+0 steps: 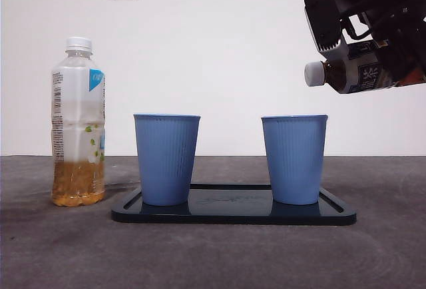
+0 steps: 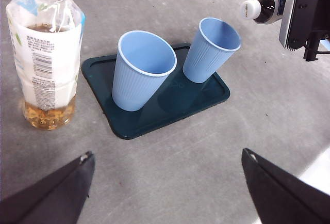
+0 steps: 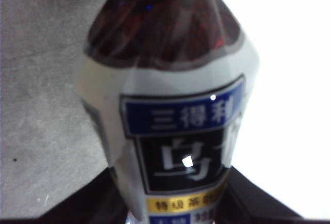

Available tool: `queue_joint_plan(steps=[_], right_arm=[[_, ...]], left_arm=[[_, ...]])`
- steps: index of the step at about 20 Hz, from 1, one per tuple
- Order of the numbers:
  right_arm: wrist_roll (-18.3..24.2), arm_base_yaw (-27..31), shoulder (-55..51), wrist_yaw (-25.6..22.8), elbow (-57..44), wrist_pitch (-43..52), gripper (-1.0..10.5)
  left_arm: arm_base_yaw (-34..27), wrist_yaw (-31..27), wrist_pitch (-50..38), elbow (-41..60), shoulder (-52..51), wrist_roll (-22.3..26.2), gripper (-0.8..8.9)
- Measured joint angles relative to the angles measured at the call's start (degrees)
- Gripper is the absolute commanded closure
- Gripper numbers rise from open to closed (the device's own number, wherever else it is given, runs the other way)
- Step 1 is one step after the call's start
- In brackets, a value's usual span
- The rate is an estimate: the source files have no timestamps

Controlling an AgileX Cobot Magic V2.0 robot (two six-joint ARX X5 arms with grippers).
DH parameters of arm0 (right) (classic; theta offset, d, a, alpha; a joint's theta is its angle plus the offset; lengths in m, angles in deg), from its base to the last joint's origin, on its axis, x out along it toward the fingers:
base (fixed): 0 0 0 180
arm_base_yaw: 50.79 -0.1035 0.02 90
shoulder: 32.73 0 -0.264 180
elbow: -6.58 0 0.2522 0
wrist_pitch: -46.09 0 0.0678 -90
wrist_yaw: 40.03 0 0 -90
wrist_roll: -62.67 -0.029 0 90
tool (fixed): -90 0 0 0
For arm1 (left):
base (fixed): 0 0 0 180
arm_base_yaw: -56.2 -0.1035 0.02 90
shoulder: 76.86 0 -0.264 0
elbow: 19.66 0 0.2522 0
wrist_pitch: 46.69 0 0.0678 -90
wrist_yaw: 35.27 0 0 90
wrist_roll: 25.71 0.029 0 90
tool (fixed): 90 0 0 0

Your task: Pour the drink into the cup

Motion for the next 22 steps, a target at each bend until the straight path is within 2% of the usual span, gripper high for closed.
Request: queue_joint_plan(steps=[3, 5, 10, 13, 15, 19, 22], right_arm=[[-2.91, 0.0, 0.0, 0.09, 0.0, -0.02, 8.7], [-8.02, 0.15, -0.17, 2.54, 1.01, -1.64, 8.7], [-28.3, 2.16, -5.38, 14.69, 4.46, -3.13, 8.7], [-42.18, 6.47, -8.98, 25.4, 4.81, -6.01, 8.7], [-49.64, 9.94, -9.94, 32.46, 4.24, -5.57, 8.7], [-57.94, 16.22, -12.13, 44.39, 2.05, 0.66, 8.7], [-61.7, 18.69, -12.52, 48.46, -1.4, 7.67, 8.7]], left_arm=[[0.0, 0.0, 0.0, 0.0, 0.0, 0.0, 3.53], [0.0, 0.0, 0.0, 0.0, 0.0, 0.0, 3.53], [0.0, 0.0, 0.0, 0.0, 0.0, 0.0, 3.53], [0.0, 0.0, 0.0, 0.02, -0.02, 0.0, 3.53], [0.0, 0.0, 0.0, 0.0, -0.02, 0.0, 3.53], [0.04, 0.0, -0.04, 0.0, -0.02, 0.0, 3.53], [0.04, 0.0, -0.04, 0.0, -0.04, 0.0, 3.53]])
